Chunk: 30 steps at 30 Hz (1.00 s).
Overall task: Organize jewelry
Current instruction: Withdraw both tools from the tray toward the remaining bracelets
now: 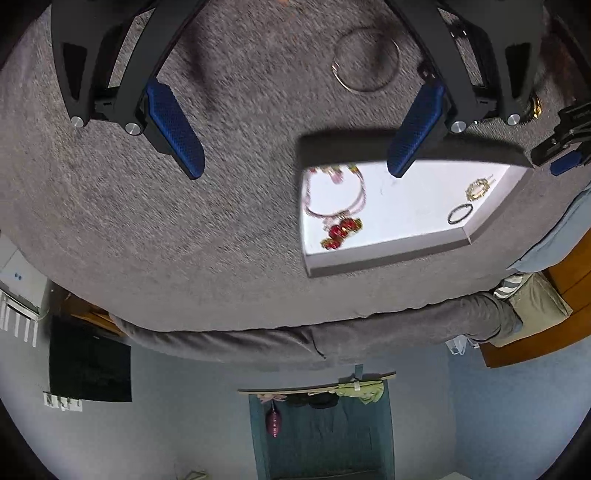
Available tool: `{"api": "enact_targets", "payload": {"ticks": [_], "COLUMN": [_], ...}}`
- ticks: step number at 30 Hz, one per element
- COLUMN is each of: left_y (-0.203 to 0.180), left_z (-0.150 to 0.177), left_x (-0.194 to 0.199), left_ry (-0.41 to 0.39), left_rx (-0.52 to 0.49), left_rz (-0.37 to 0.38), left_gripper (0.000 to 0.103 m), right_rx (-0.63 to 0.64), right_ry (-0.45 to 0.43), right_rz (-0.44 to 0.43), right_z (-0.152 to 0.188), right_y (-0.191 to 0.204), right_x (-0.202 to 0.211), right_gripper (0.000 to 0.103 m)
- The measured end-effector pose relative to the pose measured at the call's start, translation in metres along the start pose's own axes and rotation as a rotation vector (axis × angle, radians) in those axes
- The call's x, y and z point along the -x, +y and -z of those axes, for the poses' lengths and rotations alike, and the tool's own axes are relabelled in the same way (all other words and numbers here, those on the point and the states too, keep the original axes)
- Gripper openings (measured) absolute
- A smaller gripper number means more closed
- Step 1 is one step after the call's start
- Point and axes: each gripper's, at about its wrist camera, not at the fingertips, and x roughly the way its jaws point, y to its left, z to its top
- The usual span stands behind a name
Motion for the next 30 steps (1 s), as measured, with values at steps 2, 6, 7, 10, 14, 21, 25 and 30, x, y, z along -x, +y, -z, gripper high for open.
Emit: {"api": "enact_targets", "payload": {"ticks": [2,6,7,10,14,21,25,30], "left_y": [0.002,0.005,0.004,0.002,0.001,-0.012,-0.016,-0.010], "left_z": [0.007,0.019,0.020,0.027,0.034,0.050,0.052,0.049], "left_x": [0.005,0.011,0.011,0.015,0.022,0.029,0.030,0.031], "left_ry": [0.001,0.020,0.025,0.031,0.033,0.057,0.053,0.039], "left_rx": [-0.003,-0.007,-0.008,-0.013,-0.009,-0.052,-0.067,-0.040], "left_rz": [-0.005,-0.004,-0.004,-0.008,0.007,0.052,0.064,0.073], "left_gripper": [0.093,0.093,0.093,0.093,0.093,0.093,0.093,0.090], "right_rx": [-0.017,-0.035,-0.037,-0.034,-0.016,0.009,0.026,0.038], "right_ry": [0.003,-0.004,-0.004,-0.002,0.006,0.022,0.046,0.049], "right_rz": [0.001,0.019,0.020,0.024,0.015,-0.012,-0.025,-0.036], "right_z": [0.004,0.011,0.011,0.019,0.029,0.044,0.053,0.054], "right_y": [-0.006,-0.015,-0.016,-0.017,-0.018,-0.015,-0.011,-0.007], "right_x": [0.004,0.012,0.013,0.017,0.021,0.027,0.027,0.026], "right_gripper": [0.098,0.098,0.098,0.098,0.098,0.098,0.098,0.098]}}
